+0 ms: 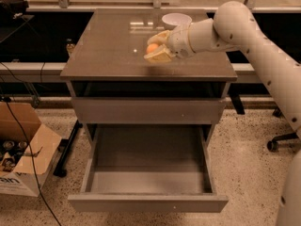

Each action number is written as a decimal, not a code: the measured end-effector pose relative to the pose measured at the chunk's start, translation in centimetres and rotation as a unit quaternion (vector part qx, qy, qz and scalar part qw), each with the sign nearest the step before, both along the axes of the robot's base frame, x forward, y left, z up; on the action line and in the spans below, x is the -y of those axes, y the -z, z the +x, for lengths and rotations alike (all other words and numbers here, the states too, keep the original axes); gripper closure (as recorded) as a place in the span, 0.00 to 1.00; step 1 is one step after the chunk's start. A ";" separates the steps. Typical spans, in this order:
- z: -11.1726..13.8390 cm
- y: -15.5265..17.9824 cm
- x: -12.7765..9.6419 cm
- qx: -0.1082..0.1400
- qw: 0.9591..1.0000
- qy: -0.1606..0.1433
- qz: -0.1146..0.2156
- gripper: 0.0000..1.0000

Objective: Pick orange from middle drawer and place on counter

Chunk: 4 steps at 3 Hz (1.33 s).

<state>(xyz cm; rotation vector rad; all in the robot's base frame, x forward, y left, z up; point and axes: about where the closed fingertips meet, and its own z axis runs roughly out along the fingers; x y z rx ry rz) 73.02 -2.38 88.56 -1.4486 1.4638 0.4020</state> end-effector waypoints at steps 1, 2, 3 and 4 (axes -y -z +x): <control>3.9 1.6 0.7 -0.025 0.999 0.032 -0.001 0.74; 5.6 2.8 1.4 -0.050 0.997 0.060 -0.002 0.51; 5.5 3.0 1.0 -0.051 0.997 0.057 -0.002 0.20; 5.5 3.2 0.7 -0.053 0.997 0.055 -0.002 0.00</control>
Offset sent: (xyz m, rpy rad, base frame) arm 0.0769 -0.0291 -0.0369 -0.0087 0.1537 -0.1994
